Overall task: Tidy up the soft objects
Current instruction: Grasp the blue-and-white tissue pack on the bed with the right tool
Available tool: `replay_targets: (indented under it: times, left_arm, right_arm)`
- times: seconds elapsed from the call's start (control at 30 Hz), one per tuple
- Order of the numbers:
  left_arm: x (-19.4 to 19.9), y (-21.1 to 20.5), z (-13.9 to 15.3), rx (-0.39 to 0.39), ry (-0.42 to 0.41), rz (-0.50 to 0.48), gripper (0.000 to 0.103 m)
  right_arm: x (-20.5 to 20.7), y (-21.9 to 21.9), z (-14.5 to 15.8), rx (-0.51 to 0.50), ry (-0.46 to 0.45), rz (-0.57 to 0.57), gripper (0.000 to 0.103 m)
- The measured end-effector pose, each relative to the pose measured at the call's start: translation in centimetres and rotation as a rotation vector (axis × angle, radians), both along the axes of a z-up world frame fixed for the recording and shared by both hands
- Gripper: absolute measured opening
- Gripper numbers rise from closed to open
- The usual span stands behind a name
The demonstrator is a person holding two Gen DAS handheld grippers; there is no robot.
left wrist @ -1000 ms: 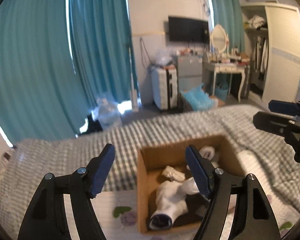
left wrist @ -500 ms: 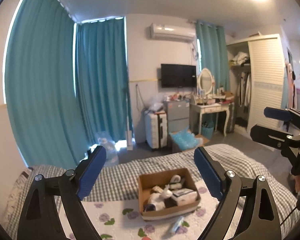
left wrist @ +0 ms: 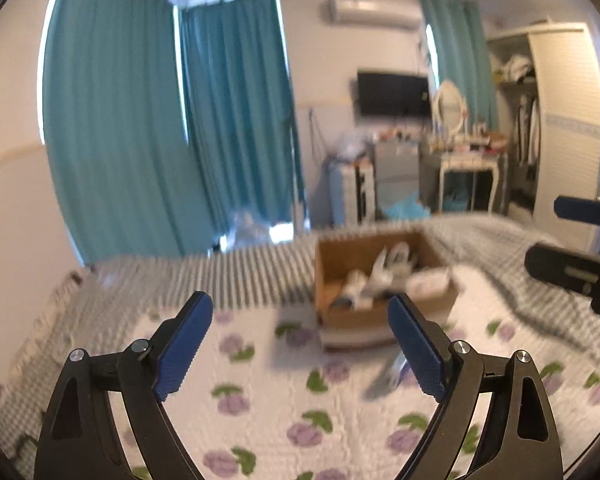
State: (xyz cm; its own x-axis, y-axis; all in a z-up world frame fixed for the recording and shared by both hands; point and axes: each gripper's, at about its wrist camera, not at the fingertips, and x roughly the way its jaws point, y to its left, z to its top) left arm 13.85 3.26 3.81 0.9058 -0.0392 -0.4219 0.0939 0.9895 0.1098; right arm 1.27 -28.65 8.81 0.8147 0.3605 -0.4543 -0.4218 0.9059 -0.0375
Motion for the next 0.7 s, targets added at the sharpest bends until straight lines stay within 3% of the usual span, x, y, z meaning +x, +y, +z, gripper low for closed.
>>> replay_targets:
  times: [0.17,0.37,0.57,0.7]
  left_arm:
    - [3.1,0.5,-6.3,-0.036,0.119,0.015,0.091]
    - [6.7,0.5,-11.9,-0.042,0.245,-0.003,0.091]
    - [8.6,1.0,-14.8,-0.070,0.325,0.004,0.091]
    - [8.7,0.8,-16.0,-0.061,0.357,0.022,0.091]
  right_arm:
    - [5.4,1.0,-8.6,-0.034,0.150,0.002,0.102]
    - [10.6,2.9,-16.8,-0.098,0.293,0.008,0.102]
    - [13.7,3.1,-20.6,-0.080,0.362,0.006,0.102]
    - [14.6,2.9,-21.5,-0.060,0.373,-0.024,0.102]
